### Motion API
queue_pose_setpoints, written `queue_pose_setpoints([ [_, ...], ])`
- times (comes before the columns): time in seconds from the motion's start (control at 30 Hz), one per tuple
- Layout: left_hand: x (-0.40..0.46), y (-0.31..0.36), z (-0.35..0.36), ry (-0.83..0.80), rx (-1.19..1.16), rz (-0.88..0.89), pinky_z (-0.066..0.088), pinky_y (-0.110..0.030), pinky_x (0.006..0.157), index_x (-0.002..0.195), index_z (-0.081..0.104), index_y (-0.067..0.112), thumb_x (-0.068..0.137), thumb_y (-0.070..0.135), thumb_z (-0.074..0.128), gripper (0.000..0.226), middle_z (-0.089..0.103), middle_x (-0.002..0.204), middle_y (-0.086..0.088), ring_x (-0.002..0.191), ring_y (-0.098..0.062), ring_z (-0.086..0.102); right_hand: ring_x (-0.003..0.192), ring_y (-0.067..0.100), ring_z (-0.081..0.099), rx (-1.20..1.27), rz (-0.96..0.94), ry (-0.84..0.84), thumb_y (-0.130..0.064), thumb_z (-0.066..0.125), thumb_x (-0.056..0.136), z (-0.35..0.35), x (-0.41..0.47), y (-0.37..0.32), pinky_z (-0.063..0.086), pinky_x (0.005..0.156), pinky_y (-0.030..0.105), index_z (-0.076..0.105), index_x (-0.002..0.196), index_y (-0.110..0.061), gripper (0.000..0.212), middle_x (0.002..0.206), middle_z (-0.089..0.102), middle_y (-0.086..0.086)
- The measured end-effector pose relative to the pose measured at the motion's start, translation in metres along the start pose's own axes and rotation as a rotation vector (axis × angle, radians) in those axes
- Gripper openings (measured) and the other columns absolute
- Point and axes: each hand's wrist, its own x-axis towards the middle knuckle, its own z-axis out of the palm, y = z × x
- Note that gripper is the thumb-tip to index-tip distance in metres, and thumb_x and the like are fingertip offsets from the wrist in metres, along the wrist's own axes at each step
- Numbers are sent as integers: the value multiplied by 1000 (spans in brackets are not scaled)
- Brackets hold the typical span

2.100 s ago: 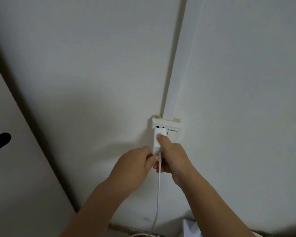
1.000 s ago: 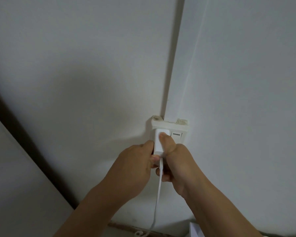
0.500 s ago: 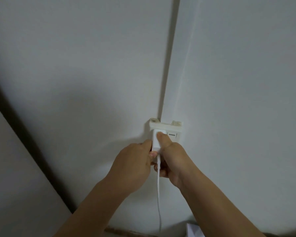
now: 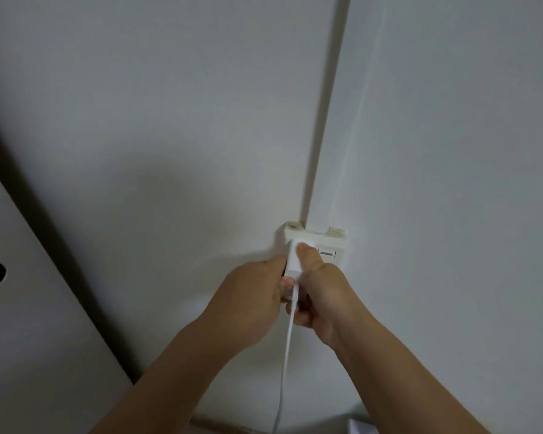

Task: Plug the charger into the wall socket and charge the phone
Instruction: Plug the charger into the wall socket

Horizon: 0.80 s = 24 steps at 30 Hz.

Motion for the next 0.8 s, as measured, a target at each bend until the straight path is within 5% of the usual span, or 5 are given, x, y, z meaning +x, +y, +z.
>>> queue_pose_setpoints([
  [0.2,-4,1,-2,-26,48,-53,41,-30,66,82,52,17,93,30,34,25,64,82,-2,76,-21,58,30,10,41,-69,-11,-24,-47,33,95,-2,-14,-4,29,37,19,55,71,-11,49,38,53,-2],
  [0.4,-19,1,-1,-49,124,-76,28,-27,54,60,38,25,93,30,38,33,41,55,9,57,-14,44,41,13,49,-294,-56,-16,-55,27,93,-11,-29,5,35,40,20,65,83,-7,62,71,64,11],
  [0.57,-48,-11,12,-103,142,-132,30,-26,53,64,42,22,90,28,43,27,43,57,8,59,-15,45,49,15,54,-489,-168,37,-52,32,93,-28,-39,34,39,48,24,61,92,-16,46,76,67,6],
  [0.73,-85,-30,36,-218,130,-199,27,-23,49,55,34,28,90,26,42,36,43,56,7,55,-10,42,55,10,56,-771,-160,24,-25,42,93,-49,-45,84,40,45,15,61,106,-12,26,87,67,4],
  [0.8,-99,-37,47,-262,141,-216,28,-24,51,63,42,22,90,24,41,26,44,58,7,60,-15,46,66,14,59,-860,-154,19,-24,44,92,-56,-47,106,47,57,19,61,106,-15,23,97,67,5],
])
